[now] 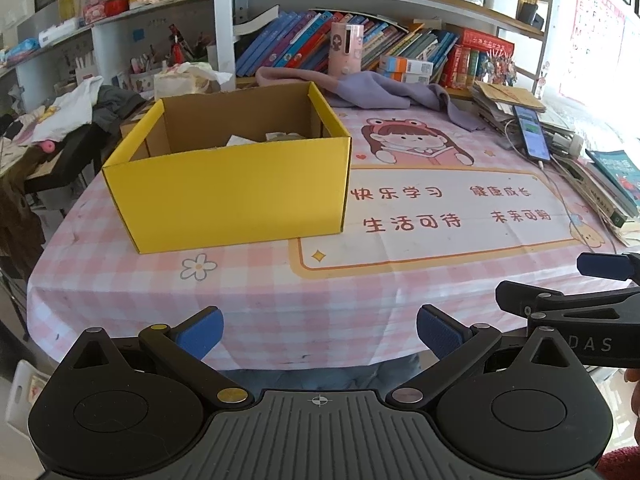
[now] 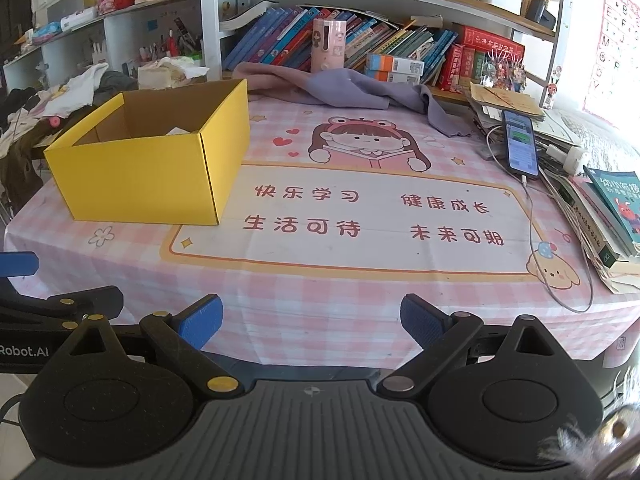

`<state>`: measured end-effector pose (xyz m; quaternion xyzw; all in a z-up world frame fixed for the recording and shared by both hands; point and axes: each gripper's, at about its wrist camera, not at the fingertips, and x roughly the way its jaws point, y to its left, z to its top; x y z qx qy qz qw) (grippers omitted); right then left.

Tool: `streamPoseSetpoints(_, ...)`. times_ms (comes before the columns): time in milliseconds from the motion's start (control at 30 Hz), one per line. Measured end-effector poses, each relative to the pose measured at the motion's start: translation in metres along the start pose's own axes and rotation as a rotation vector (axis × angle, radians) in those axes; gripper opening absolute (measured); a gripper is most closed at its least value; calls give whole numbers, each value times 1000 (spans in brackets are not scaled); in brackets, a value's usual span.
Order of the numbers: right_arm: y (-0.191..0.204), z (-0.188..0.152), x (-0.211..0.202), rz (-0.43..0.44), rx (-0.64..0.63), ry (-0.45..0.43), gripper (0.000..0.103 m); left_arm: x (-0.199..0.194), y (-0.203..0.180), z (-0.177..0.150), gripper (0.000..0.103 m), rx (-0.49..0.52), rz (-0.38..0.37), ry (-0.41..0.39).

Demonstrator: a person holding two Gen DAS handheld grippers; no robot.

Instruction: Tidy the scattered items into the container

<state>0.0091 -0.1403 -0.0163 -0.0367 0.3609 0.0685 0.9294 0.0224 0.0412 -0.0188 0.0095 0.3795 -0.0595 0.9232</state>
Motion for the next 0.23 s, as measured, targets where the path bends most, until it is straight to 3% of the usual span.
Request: streamPoseSetpoints(233, 0, 0, 1, 0, -1, 2, 97, 1, -2, 1, 103, -3, -4, -5)
